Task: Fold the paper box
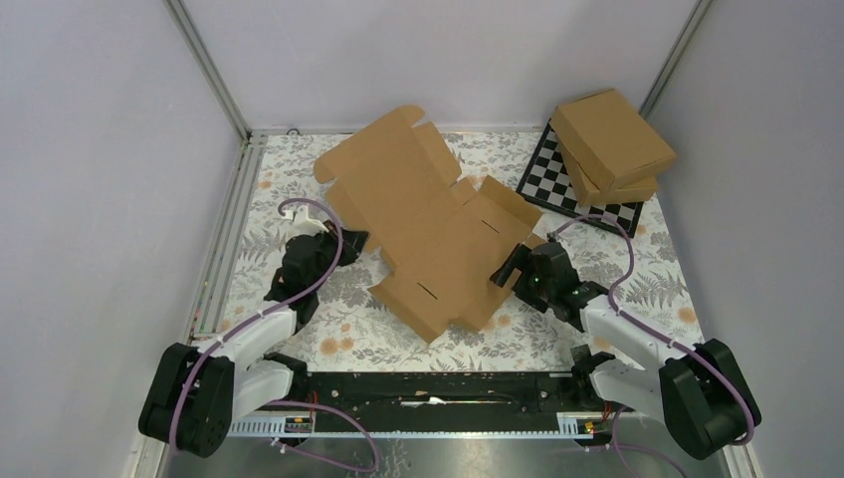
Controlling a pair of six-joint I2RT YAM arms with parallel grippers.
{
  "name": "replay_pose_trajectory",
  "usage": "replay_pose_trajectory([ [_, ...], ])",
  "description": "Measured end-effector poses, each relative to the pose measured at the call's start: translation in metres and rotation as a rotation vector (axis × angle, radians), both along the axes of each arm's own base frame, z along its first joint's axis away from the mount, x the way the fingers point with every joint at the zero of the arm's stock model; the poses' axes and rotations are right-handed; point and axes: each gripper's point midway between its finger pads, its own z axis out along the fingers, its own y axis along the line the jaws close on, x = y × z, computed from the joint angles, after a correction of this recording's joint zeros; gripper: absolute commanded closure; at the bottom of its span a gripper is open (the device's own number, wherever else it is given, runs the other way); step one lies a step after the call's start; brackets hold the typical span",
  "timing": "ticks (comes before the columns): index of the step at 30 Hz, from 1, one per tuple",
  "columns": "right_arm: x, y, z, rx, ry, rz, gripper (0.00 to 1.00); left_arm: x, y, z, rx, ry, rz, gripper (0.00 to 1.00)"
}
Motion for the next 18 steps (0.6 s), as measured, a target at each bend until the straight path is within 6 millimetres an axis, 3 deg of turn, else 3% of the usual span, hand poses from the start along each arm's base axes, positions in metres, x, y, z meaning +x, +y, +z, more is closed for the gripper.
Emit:
replay_pose_trajectory([
  [6,-0.011,-0.002,-0.010,0.021,0.036,-0.018,0.02,-0.005,0.003,-0.008,-0.019,0.026,0.021,1.00],
  [10,-0.008,0.013,-0.005,0.100,0.036,0.003,0.19,-0.011,0.001,-0.015,-0.037,0.041,0.009,1.00],
  [13,-0.004,0.028,0.004,0.177,0.018,0.033,0.27,-0.014,-0.003,-0.014,-0.046,0.027,-0.016,1.00],
  [15,-0.002,0.034,0.010,0.211,0.006,0.053,0.28,-0.015,-0.007,-0.012,-0.047,0.015,-0.033,1.00],
  [18,-0.001,0.045,0.016,0.247,0.005,0.099,0.21,-0.021,-0.016,-0.009,-0.033,-0.009,-0.073,1.00],
])
